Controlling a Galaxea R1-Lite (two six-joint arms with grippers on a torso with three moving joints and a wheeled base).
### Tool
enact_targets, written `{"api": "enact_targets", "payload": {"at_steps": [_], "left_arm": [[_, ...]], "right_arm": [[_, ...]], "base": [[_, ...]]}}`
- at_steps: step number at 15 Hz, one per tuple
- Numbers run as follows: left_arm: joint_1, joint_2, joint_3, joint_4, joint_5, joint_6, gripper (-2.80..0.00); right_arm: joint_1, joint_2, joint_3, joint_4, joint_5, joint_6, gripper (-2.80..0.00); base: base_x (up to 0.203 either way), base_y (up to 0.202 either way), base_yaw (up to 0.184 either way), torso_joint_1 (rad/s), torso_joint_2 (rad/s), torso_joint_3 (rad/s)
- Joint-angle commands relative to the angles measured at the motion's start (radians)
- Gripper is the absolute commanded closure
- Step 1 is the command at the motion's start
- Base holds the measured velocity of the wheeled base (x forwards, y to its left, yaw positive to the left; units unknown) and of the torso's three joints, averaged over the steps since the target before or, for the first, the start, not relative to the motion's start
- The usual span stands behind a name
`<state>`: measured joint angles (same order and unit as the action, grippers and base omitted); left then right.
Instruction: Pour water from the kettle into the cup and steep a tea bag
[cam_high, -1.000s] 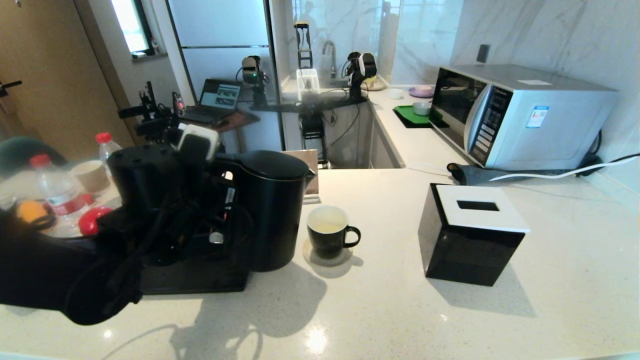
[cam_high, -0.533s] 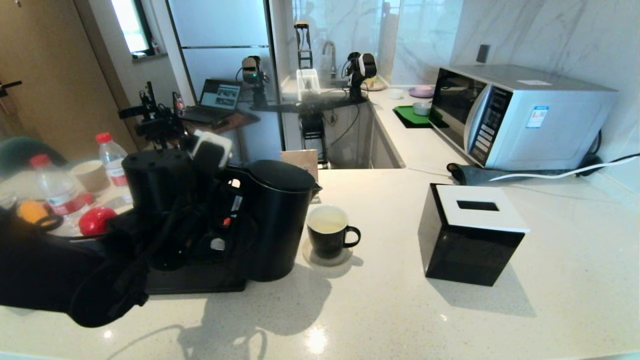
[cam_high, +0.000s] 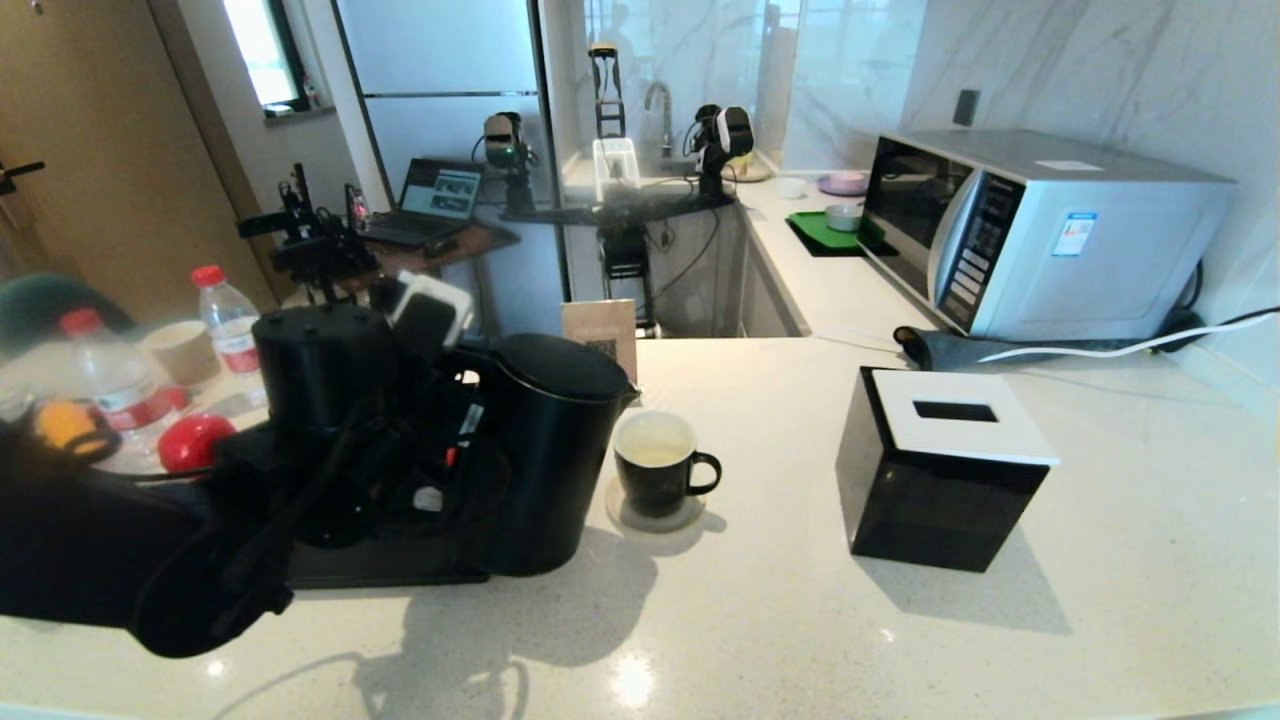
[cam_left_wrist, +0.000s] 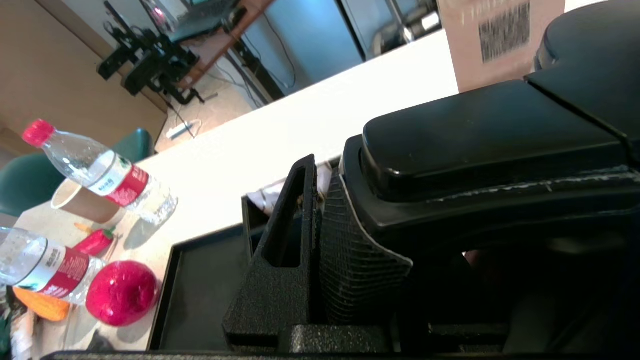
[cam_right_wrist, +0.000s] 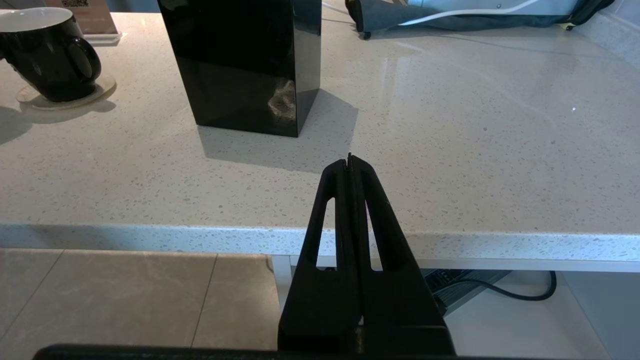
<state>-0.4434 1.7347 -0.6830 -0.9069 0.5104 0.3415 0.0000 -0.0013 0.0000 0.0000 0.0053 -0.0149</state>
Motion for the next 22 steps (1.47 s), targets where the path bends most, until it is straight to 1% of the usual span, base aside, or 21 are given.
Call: {"api": "enact_targets", "payload": {"at_steps": [1, 6, 10, 12, 13, 15, 17, 19, 22], "left_arm": [[0.000, -0.011, -0.003, 0.008, 0.003, 0.002, 0.00], [-0.008, -0.038, -0.010, 0.082, 0.003, 0.002, 0.00], [-0.014, -0.069, -0.037, 0.183, 0.003, 0.004, 0.00], [-0.013, -0.070, -0.048, 0.193, 0.003, 0.005, 0.00], [-0.012, -0.069, -0.053, 0.194, 0.003, 0.015, 0.00], [-0.008, -0.069, -0.060, 0.192, 0.004, 0.059, 0.00], [-0.009, -0.065, -0.067, 0.194, 0.018, 0.069, 0.00], [-0.008, -0.064, -0.076, 0.208, 0.033, 0.100, 0.00], [-0.008, -0.060, -0.096, 0.240, 0.033, 0.102, 0.00]], "right_arm": [[0.000, 0.001, 0.000, 0.000, 0.001, 0.000, 0.00], [0.000, 0.001, 0.000, 0.000, 0.001, 0.000, 0.00], [0.000, 0.001, 0.000, 0.000, 0.001, 0.000, 0.00], [0.000, 0.001, 0.000, 0.000, 0.001, 0.000, 0.00], [0.000, 0.001, 0.000, 0.000, 0.001, 0.000, 0.00], [0.000, 0.001, 0.000, 0.000, 0.001, 0.000, 0.00], [0.000, 0.001, 0.000, 0.000, 0.001, 0.000, 0.00], [0.000, 0.001, 0.000, 0.000, 0.001, 0.000, 0.00], [0.000, 0.001, 0.000, 0.000, 0.001, 0.000, 0.00]], "base": [[0.000, 0.000, 0.000, 0.000, 0.00, 0.000], [0.000, 0.000, 0.000, 0.000, 0.00, 0.000], [0.000, 0.000, 0.000, 0.000, 0.00, 0.000], [0.000, 0.000, 0.000, 0.000, 0.00, 0.000], [0.000, 0.000, 0.000, 0.000, 0.00, 0.000], [0.000, 0.000, 0.000, 0.000, 0.00, 0.000], [0.000, 0.000, 0.000, 0.000, 0.00, 0.000], [0.000, 0.000, 0.000, 0.000, 0.00, 0.000], [0.000, 0.000, 0.000, 0.000, 0.00, 0.000]]}}
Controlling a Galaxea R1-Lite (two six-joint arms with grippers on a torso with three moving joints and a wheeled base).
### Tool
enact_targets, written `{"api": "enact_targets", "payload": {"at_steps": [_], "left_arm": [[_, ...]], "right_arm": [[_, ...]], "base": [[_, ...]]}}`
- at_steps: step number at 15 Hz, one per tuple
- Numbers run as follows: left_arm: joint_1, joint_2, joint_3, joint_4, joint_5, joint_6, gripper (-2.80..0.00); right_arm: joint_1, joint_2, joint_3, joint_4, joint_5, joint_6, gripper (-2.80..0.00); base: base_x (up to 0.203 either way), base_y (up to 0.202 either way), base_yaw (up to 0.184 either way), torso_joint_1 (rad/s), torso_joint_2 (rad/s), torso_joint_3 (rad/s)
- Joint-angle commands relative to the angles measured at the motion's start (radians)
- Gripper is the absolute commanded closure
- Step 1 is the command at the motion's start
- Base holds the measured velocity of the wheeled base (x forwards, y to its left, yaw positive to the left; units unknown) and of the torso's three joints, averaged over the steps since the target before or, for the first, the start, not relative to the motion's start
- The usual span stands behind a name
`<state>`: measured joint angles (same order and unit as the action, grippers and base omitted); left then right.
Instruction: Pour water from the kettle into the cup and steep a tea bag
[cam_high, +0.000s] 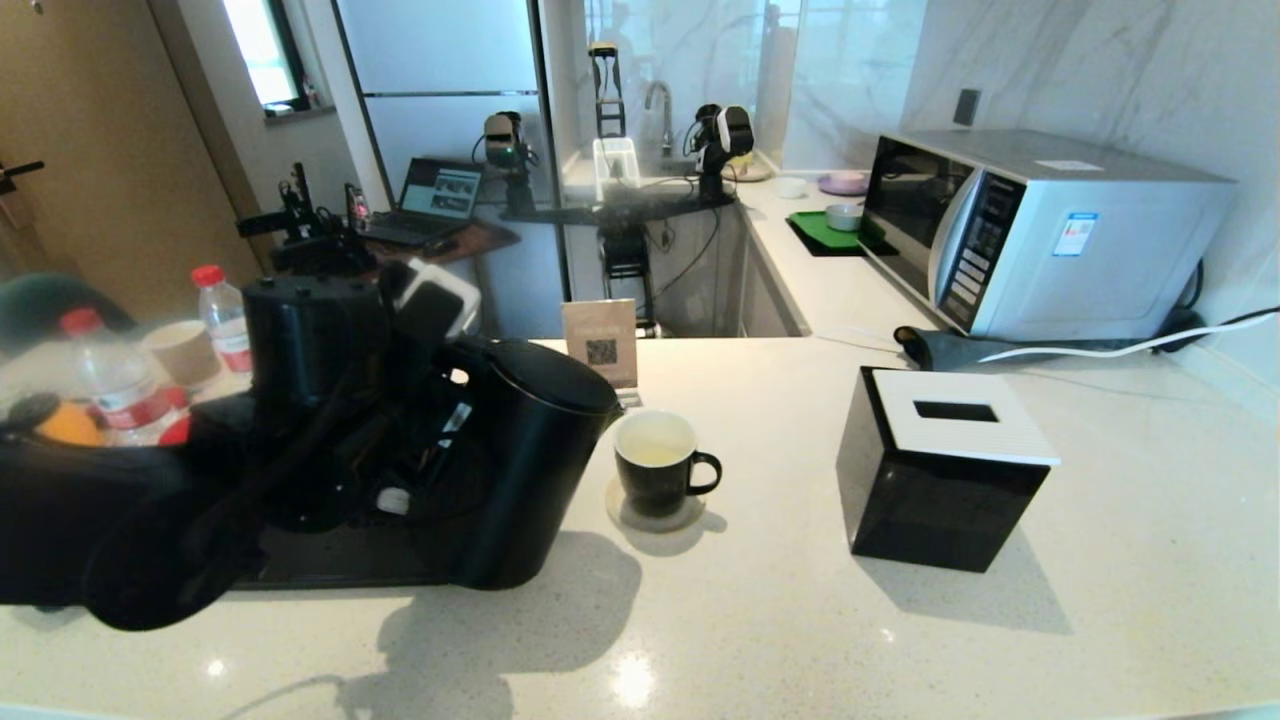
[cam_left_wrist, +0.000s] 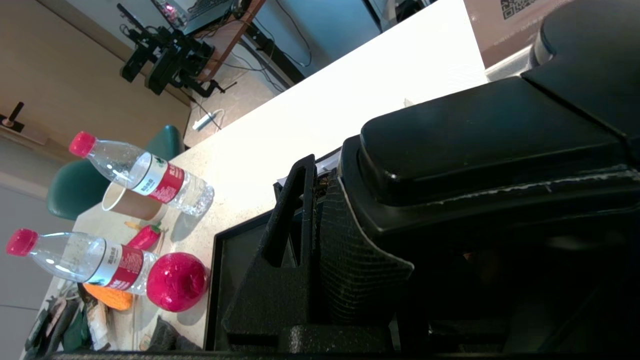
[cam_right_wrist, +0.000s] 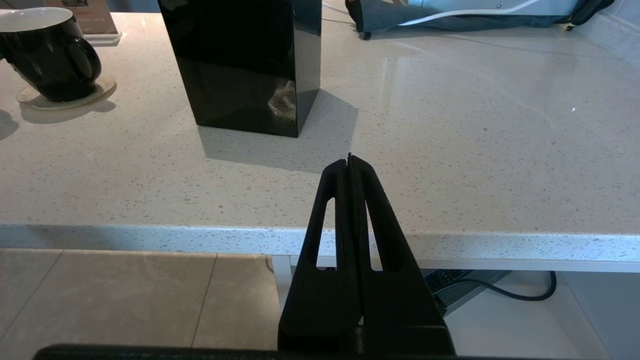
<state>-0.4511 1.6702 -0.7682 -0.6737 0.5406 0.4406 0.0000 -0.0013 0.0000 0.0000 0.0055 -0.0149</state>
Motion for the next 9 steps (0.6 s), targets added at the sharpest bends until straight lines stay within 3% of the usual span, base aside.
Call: {"api": "enact_targets", "payload": {"at_steps": [1, 9], "left_arm": [[0.000, 0.011, -0.022, 0.014, 0.002, 0.003, 0.00], [0.000, 0.082, -0.096, 0.018, 0.004, 0.027, 0.00]], "right_arm": [[0.000, 0.001, 0.000, 0.000, 0.001, 0.000, 0.00], [0.000, 0.001, 0.000, 0.000, 0.001, 0.000, 0.00]], "base": [[0.000, 0.000, 0.000, 0.000, 0.00, 0.000], [0.000, 0.000, 0.000, 0.000, 0.00, 0.000]]}}
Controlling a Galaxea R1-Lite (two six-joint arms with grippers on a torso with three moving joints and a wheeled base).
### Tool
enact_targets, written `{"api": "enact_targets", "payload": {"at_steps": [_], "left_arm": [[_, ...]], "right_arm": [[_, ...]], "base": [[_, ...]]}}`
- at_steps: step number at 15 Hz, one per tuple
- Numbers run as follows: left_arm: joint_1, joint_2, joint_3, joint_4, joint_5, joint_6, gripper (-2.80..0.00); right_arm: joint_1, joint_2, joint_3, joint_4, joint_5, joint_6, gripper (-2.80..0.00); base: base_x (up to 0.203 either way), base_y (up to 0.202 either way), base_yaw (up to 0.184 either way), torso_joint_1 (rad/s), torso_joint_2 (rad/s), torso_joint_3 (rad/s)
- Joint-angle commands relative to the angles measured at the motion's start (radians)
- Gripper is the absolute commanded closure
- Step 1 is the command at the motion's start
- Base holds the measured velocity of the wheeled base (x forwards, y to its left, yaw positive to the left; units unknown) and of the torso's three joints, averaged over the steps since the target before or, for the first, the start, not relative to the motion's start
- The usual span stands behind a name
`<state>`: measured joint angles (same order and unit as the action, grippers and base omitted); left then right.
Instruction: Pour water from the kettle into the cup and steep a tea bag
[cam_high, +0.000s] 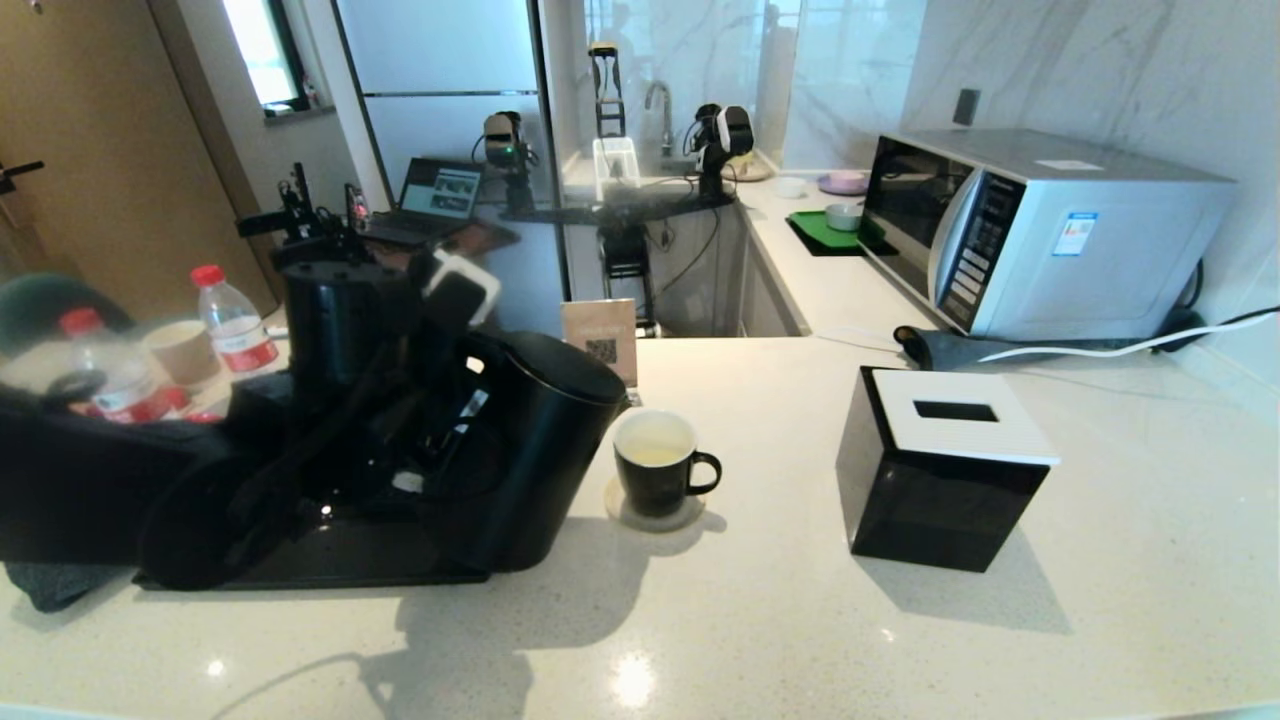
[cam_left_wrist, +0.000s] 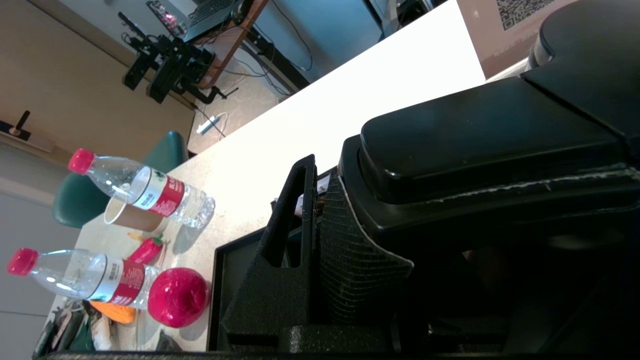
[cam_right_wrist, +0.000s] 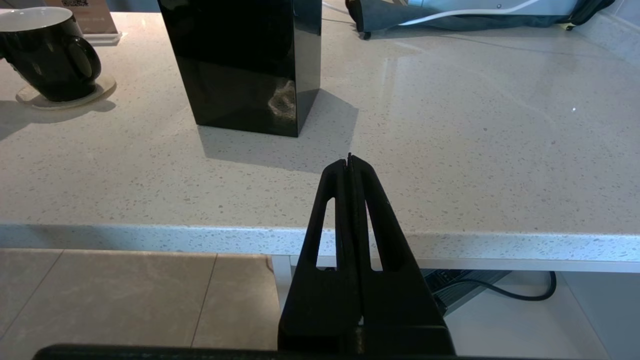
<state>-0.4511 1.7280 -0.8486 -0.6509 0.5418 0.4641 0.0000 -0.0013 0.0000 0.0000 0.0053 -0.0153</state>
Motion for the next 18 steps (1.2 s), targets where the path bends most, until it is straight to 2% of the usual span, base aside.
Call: {"api": "enact_targets", "payload": {"at_steps": [1, 15, 18], "left_arm": [[0.000, 0.035, -0.027, -0.004, 0.003, 0.005, 0.00], [0.009, 0.099, -0.096, -0.004, 0.004, 0.063, 0.00], [0.017, 0.106, -0.109, -0.006, 0.003, 0.098, 0.00]], "right_arm": [[0.000, 0.001, 0.000, 0.000, 0.001, 0.000, 0.00], [0.000, 0.001, 0.000, 0.000, 0.001, 0.000, 0.00], [0.000, 0.001, 0.000, 0.000, 0.001, 0.000, 0.00]], "base": [[0.000, 0.000, 0.000, 0.000, 0.00, 0.000], [0.000, 0.000, 0.000, 0.000, 0.00, 0.000], [0.000, 0.000, 0.000, 0.000, 0.00, 0.000]]}}
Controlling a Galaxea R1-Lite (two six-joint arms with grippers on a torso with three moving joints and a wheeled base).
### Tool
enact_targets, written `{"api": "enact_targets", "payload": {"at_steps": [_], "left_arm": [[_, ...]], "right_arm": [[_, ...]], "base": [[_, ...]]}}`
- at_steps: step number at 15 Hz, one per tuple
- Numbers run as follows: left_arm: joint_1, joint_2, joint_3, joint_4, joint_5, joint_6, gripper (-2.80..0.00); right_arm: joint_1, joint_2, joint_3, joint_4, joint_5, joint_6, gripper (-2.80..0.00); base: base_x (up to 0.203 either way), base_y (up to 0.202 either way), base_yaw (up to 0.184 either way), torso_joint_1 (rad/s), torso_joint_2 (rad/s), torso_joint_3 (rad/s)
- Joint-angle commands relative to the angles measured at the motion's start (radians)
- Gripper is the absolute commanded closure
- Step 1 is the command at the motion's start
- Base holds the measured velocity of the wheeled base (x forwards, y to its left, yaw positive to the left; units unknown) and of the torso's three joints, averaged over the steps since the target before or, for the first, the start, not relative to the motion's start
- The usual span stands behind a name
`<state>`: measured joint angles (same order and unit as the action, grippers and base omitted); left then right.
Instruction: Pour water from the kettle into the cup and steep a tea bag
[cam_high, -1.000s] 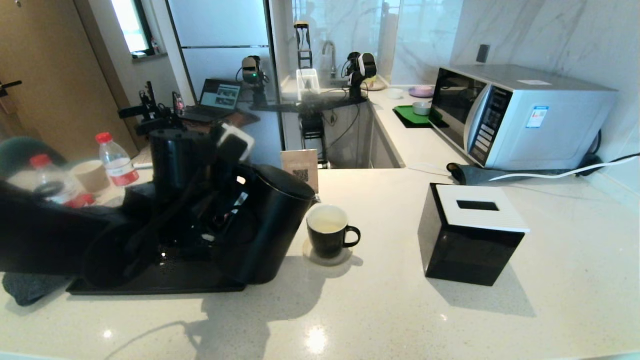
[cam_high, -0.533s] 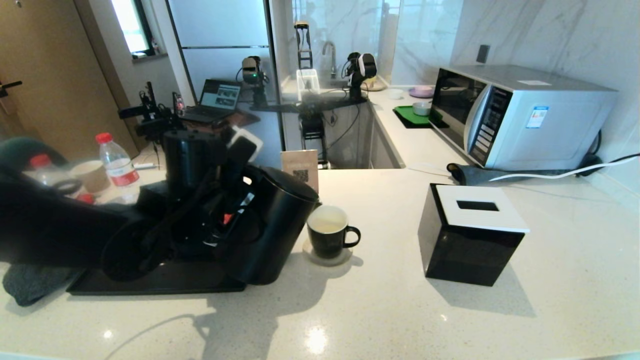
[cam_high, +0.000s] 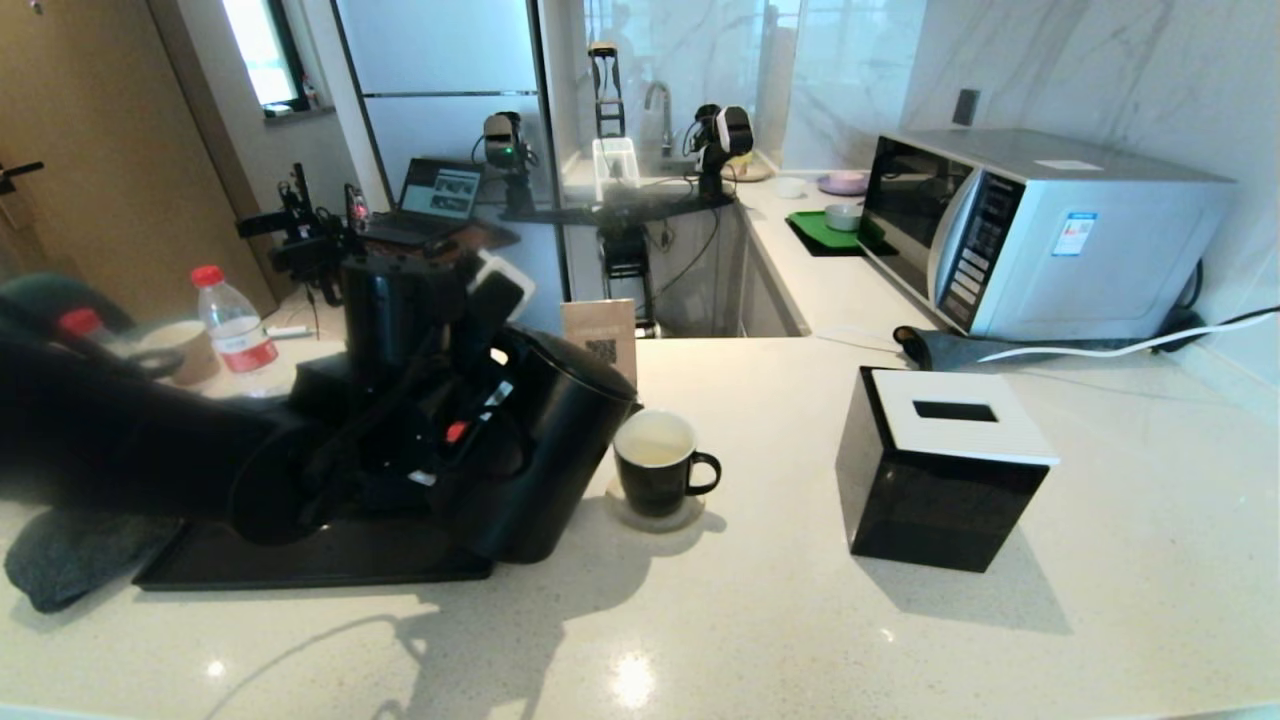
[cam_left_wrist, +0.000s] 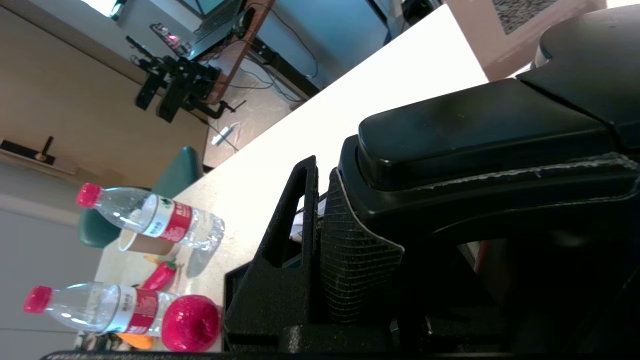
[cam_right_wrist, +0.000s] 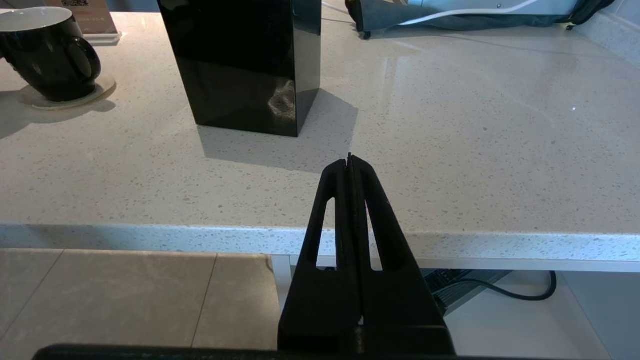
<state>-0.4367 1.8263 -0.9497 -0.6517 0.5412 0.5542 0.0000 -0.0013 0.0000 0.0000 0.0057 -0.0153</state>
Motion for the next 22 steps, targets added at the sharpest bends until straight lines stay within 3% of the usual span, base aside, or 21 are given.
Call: {"api": "enact_targets", "payload": {"at_steps": [1, 22], "left_arm": [[0.004, 0.012, -0.011, -0.005, 0.004, 0.009, 0.00], [0.009, 0.018, -0.044, 0.004, 0.003, 0.125, 0.00]], "right_arm": [[0.000, 0.001, 0.000, 0.000, 0.000, 0.000, 0.00], [0.000, 0.001, 0.000, 0.000, 0.000, 0.000, 0.00]], "base": [[0.000, 0.000, 0.000, 0.000, 0.00, 0.000], [0.000, 0.000, 0.000, 0.000, 0.00, 0.000]]}}
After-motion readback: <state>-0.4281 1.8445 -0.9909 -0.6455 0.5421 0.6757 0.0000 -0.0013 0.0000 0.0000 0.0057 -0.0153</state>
